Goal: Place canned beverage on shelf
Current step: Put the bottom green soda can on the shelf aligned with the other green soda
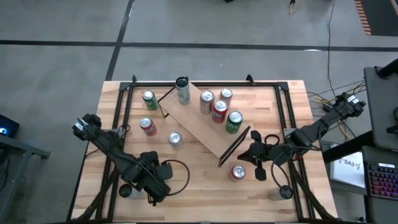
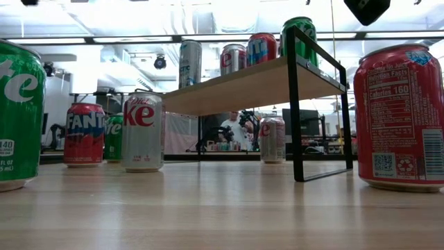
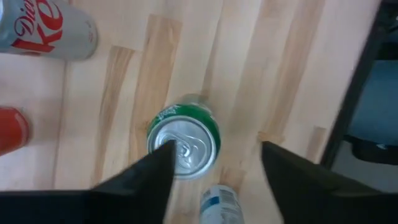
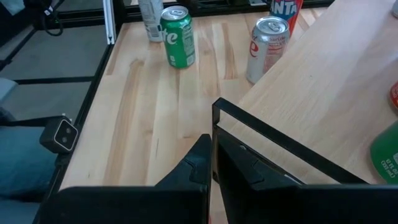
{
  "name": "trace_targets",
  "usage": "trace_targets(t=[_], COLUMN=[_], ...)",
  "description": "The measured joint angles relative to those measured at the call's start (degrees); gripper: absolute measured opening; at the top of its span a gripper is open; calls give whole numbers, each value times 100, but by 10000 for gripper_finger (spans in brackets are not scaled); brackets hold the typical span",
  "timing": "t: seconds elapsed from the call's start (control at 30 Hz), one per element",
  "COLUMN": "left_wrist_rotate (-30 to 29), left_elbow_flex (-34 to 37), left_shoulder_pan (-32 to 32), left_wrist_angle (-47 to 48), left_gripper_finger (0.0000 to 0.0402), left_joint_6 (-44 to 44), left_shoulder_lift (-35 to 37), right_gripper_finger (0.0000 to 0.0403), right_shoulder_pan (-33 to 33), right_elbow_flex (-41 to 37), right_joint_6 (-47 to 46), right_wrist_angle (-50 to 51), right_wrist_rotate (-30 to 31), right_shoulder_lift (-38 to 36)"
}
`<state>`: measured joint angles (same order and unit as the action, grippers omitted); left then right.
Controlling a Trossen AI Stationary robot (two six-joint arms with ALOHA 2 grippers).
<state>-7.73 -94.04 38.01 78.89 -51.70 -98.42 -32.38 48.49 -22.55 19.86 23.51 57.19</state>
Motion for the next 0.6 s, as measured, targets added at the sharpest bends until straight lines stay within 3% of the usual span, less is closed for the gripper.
trace_targets(t=[0.13,0.27,0.6], left_wrist_rotate=[-175,-177,-177], left_elbow_flex=[0,7,242], left_shoulder_pan=[9,21,33], left_wrist_angle=[195,352,382], left_gripper_finger=[328,387,378], left_joint_6=[137,283,320], left_shoulder_lift=[-174,-303,-295], right_gripper_finger=[12,12,12], right_shoulder_pan=[0,0,0], right_elbow_flex=[0,4,7], right_joint_6=[0,7,13], right_wrist_angle=[1,2,1], right_wrist_rotate=[-2,-2,-2], right_shoulder_lift=[4,53,387])
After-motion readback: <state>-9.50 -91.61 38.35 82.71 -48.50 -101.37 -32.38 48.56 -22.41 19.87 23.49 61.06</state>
